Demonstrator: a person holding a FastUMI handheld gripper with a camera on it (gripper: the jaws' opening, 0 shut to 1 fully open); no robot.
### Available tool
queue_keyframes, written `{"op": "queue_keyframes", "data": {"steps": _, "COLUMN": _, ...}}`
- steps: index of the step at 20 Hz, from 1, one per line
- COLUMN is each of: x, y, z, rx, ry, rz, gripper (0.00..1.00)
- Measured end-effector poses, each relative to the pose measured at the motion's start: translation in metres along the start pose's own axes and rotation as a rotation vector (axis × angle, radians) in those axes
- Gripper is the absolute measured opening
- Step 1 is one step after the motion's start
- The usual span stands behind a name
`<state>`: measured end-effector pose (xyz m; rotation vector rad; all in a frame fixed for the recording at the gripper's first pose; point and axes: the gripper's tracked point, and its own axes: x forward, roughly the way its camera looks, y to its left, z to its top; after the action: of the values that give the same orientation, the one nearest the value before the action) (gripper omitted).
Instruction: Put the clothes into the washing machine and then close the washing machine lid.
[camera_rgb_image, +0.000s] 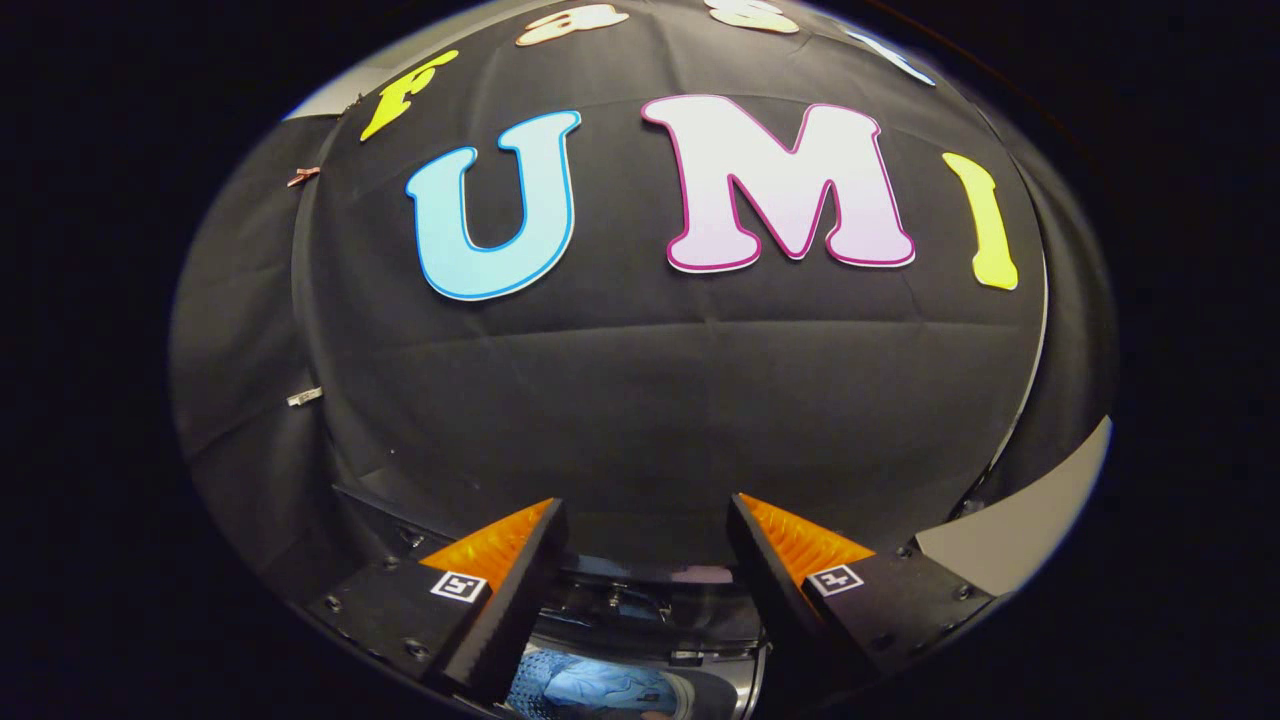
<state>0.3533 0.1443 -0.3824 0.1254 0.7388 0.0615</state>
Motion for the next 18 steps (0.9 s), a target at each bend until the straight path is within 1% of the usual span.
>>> {"op": "queue_keyframes", "data": {"steps": 5, "x": -0.034, "y": 0.004, "z": -0.009, "rx": 0.002, "ry": -0.007, "rz": -0.010, "gripper": 1.00}}
{"op": "queue_keyframes", "data": {"steps": 10, "x": -0.069, "y": 0.011, "z": -0.029, "rx": 0.000, "ry": -0.001, "rz": -0.015, "gripper": 1.00}}
{"op": "queue_keyframes", "data": {"steps": 15, "x": -0.097, "y": 0.014, "z": -0.053, "rx": -0.007, "ry": 0.027, "rz": -0.011, "gripper": 1.00}}
{"op": "queue_keyframes", "data": {"steps": 18, "x": -0.109, "y": 0.016, "z": -0.071, "rx": 0.013, "ry": 0.069, "rz": 0.004, "gripper": 0.99}}
